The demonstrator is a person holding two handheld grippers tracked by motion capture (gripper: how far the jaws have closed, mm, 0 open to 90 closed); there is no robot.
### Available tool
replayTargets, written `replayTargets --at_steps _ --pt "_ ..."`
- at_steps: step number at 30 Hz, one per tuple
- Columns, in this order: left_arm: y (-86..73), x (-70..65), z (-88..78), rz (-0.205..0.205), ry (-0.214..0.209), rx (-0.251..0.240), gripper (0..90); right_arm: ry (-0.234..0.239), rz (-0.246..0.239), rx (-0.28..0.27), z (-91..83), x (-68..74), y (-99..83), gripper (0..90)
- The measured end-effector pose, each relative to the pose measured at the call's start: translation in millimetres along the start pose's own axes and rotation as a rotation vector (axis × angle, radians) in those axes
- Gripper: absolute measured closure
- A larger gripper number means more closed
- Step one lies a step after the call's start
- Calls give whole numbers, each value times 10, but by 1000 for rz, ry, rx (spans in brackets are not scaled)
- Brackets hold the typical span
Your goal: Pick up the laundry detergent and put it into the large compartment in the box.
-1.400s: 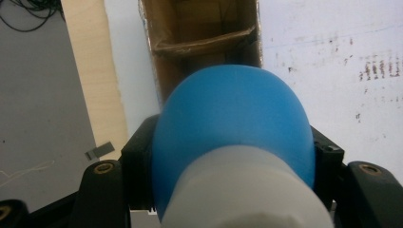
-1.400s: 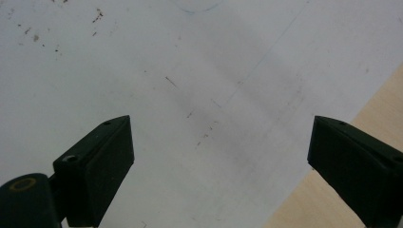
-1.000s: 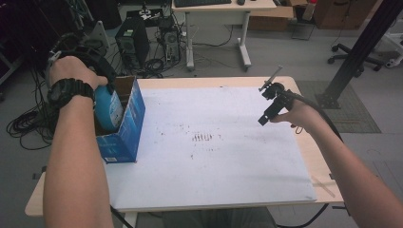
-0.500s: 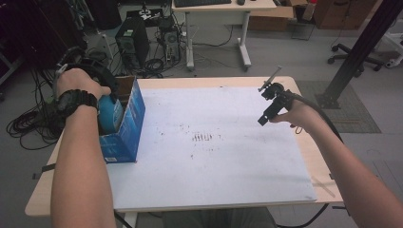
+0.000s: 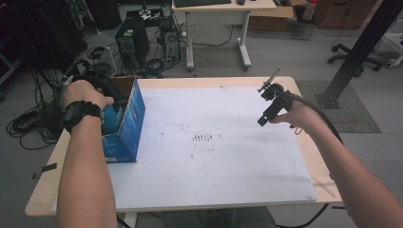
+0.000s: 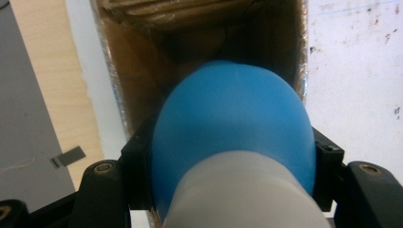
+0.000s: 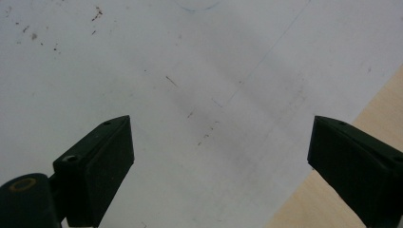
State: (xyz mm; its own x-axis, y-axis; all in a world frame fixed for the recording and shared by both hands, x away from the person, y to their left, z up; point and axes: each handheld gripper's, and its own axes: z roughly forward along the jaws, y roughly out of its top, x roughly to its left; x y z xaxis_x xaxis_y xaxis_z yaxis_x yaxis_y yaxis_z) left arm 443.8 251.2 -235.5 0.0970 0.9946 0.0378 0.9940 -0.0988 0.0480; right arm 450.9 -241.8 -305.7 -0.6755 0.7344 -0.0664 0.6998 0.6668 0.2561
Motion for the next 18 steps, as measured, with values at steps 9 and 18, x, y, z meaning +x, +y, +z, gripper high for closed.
replayTargets --at_steps 9,18 --pt "-5 16 149 -8 -13 12 377 -1 4 -1 4 -16 -20 80" --pt "-31 45 279 -12 -20 22 376 1 5 3 17 -7 -18 80"
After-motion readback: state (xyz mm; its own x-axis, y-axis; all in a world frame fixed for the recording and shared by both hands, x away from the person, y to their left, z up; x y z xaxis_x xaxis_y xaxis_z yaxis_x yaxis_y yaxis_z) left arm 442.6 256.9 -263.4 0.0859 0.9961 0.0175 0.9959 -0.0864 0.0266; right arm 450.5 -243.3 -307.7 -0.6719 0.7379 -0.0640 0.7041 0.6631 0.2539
